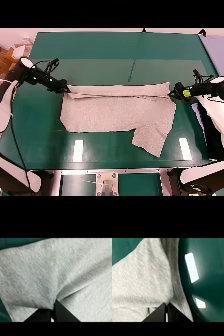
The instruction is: Fold the shirts.
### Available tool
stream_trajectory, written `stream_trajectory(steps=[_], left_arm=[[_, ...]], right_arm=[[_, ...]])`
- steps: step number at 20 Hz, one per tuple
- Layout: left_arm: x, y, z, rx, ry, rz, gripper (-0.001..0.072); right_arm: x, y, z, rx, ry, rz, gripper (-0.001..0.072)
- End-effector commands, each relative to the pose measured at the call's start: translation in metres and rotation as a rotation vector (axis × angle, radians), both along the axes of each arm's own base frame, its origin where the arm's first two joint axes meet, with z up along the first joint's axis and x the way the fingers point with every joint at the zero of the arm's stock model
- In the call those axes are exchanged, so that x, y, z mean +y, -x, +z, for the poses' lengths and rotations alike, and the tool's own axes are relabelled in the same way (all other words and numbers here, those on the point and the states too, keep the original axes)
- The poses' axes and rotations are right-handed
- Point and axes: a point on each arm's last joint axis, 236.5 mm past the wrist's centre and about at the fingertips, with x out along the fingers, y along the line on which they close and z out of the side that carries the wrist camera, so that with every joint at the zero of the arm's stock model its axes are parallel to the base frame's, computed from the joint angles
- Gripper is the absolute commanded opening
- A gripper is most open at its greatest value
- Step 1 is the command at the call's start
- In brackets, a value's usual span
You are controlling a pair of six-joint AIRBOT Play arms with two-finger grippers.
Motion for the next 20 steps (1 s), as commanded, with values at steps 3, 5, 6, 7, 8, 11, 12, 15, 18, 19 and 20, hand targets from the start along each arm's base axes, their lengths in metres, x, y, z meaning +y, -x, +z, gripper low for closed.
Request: stream_trajectory(steps=[3,5,6,7,8,11,12,15,18,19,20], left_arm=[[0.004,0.014,-0.011,0.082,-0.016,-0.004,0.0023],[0.000,0.015,-0.020,0.105,-0.016,0.012,0.0023],[-0.002,0.016,-0.026,0.109,-0.021,0.010,0.0023],[-0.004,0.015,-0.031,0.103,-0.031,0.013,0.0023],[-0.004,0.014,-0.033,0.092,-0.043,0.012,0.0023],[0.000,0.010,-0.030,0.081,-0.055,0.010,0.0073],[-0.001,0.011,-0.026,0.085,-0.052,0.001,0.0390],[0.000,0.021,-0.003,0.151,-0.055,-0.005,0.0614],[0.013,0.061,0.010,0.343,-0.119,-0.021,0.0614],[0.018,0.078,0.010,0.422,-0.142,-0.018,0.0613],[0.018,0.090,0.010,0.450,-0.145,-0.007,0.0613]], right_arm=[[-0.002,0.004,-0.003,0.022,0.009,-0.002,0.0009],[-0.001,0.004,-0.003,0.022,0.008,0.000,0.0010],[0.001,0.004,-0.003,0.022,0.008,0.004,0.0010],[0.002,0.004,-0.003,0.022,0.008,0.006,0.0010],[0.002,0.004,-0.003,0.022,0.008,0.007,0.0011],[0.004,0.006,-0.001,0.030,-0.002,0.015,0.0128],[0.006,0.008,0.002,0.036,-0.011,0.028,0.0205],[0.010,0.016,0.024,0.068,-0.056,0.059,0.0209],[0.004,0.030,0.051,0.062,-0.065,0.043,0.0209],[0.001,0.040,0.058,0.057,-0.059,0.029,0.0209],[-0.002,0.053,0.061,0.061,-0.045,0.015,0.0209]])
